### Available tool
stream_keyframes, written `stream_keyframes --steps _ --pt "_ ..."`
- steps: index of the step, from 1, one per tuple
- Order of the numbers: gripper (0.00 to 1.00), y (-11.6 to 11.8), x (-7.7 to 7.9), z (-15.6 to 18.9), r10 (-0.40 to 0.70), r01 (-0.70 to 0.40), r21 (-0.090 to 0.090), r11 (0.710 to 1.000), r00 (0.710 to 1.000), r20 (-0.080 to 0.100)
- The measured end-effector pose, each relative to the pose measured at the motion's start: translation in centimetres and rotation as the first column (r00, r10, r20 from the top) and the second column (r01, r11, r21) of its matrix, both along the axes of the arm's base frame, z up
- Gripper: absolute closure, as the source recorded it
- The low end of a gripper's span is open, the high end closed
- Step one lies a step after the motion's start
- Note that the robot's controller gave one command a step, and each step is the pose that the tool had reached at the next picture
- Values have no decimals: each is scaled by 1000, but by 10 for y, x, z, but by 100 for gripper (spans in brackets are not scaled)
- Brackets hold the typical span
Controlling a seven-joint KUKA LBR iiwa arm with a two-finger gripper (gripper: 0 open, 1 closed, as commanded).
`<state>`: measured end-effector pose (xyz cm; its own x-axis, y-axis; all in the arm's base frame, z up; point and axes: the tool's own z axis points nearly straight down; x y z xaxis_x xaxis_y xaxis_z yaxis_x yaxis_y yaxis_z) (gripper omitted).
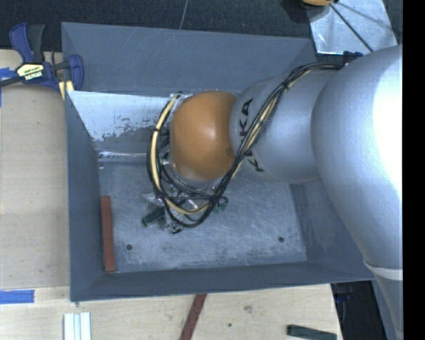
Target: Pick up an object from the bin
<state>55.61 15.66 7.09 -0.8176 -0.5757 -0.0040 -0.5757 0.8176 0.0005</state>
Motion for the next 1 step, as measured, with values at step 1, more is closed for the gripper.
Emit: stream_keyframes --steps 1 --pt "100 28 21 160 -9 9 0 1000 1000 4"
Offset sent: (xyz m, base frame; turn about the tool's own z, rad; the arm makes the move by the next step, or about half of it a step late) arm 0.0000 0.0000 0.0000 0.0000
